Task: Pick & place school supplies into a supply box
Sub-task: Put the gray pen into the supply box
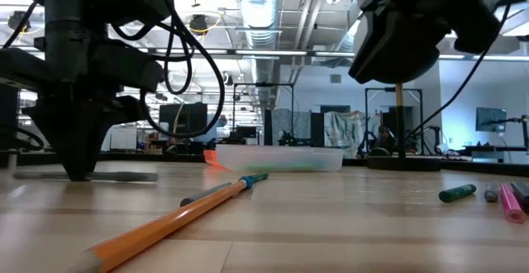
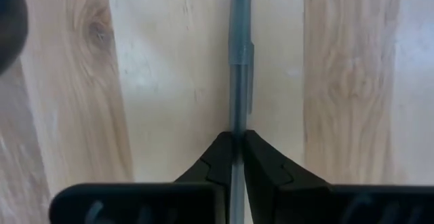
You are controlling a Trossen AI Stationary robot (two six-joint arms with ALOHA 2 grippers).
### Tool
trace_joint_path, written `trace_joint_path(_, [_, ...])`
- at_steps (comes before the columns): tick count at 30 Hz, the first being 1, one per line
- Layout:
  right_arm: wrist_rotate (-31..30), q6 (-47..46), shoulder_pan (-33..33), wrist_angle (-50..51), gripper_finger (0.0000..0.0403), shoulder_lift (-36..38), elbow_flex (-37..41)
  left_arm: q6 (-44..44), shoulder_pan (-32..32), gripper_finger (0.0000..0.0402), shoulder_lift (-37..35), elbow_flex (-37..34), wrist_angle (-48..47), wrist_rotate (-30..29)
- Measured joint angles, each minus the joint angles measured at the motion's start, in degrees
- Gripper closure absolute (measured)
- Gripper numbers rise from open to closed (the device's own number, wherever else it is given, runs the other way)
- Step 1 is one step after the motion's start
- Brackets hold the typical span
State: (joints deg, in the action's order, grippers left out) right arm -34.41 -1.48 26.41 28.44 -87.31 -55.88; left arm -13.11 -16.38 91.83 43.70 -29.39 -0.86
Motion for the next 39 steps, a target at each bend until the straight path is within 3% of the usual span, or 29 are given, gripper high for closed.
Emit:
trace_joint_path(12, [0.0,0.0,-0.8,-0.1,0.0288,0.0,0.0,2.5,0.0,0.0389,0.1,0.8,0.1,-1.0])
trace_joint_path(22, [0.0,-0.6,-0.7,-0.2,0.0288,0.0,0.0,2.7,0.7,0.0389,0.4,9.0,-2.2,-5.6])
trace_joint_path(25, [0.0,-0.6,-0.7,-0.1,0.0288,0.0,0.0,3.8,2.0,0.0389,0.3,12.9,-4.3,-9.7])
trace_joint_path(29, [0.0,-0.6,-0.7,0.1,0.0288,0.0,0.0,6.1,5.0,0.0389,0.3,17.9,-6.9,-16.1])
trace_joint_path(33, [0.0,-0.6,-0.7,0.4,0.0288,0.0,0.0,10.1,10.4,0.0389,0.2,21.1,-5.5,-16.8])
trace_joint_path(35, [0.0,-0.6,-0.7,0.5,0.0288,0.0,0.0,12.3,13.8,0.0389,0.2,21.6,-2.5,-16.0])
trace_joint_path(39, [0.0,-2.0,-0.7,1.9,0.0288,0.0,0.0,17.0,21.3,0.0389,0.4,21.7,2.2,-8.5])
